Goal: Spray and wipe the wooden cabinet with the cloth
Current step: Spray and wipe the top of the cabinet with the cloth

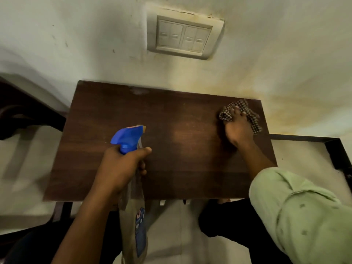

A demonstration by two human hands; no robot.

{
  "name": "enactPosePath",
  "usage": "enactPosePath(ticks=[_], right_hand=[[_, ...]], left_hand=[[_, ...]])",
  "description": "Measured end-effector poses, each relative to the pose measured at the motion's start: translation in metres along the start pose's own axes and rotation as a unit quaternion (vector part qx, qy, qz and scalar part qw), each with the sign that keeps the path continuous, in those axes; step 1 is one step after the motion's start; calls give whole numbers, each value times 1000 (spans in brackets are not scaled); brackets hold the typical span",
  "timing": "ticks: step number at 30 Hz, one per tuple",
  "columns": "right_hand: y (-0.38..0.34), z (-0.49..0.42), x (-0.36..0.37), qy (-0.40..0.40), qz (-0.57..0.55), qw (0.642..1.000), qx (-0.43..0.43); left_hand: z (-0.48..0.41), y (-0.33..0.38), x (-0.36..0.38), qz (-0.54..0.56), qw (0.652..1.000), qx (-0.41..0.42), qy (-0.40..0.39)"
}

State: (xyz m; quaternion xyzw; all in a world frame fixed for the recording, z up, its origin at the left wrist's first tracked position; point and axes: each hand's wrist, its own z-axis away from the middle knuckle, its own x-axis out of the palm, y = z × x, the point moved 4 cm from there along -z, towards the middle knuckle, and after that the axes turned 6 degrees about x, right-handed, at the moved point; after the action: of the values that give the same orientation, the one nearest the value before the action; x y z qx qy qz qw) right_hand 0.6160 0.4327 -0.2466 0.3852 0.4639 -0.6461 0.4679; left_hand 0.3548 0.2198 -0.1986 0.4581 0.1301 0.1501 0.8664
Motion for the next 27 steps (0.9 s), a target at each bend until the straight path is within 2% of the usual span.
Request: enactPosePath(ticks=[6,10,13,16,18,20,21,25,27], right_hand=[[-132,21,43,-35,22,992,-121],[-206,36,63,-76,47,971,-223],[-224,36,70,-107,81,950,-283],[-209,24,62,-106,49,941,-317],[-185,15,53,-49,21,958,-282],[-156,13,41,33,35,978,-204],[-147,14,36,50,50,984,-162],[-159,21,24,45,43,997,-42],[-186,29,29,35,37,998,-32]], left_hand=[[3,2,2,25,1000,0,-7],[5,3,1,35,999,11,-9],[6,5,-1,29,999,14,-2],[6,6,-4,30,999,11,8],[5,5,-10,30,999,3,20],[6,4,-15,35,999,-3,26],[7,3,-18,42,999,-5,27],[10,2,-28,35,999,11,28],[11,0,-34,35,999,20,28]])
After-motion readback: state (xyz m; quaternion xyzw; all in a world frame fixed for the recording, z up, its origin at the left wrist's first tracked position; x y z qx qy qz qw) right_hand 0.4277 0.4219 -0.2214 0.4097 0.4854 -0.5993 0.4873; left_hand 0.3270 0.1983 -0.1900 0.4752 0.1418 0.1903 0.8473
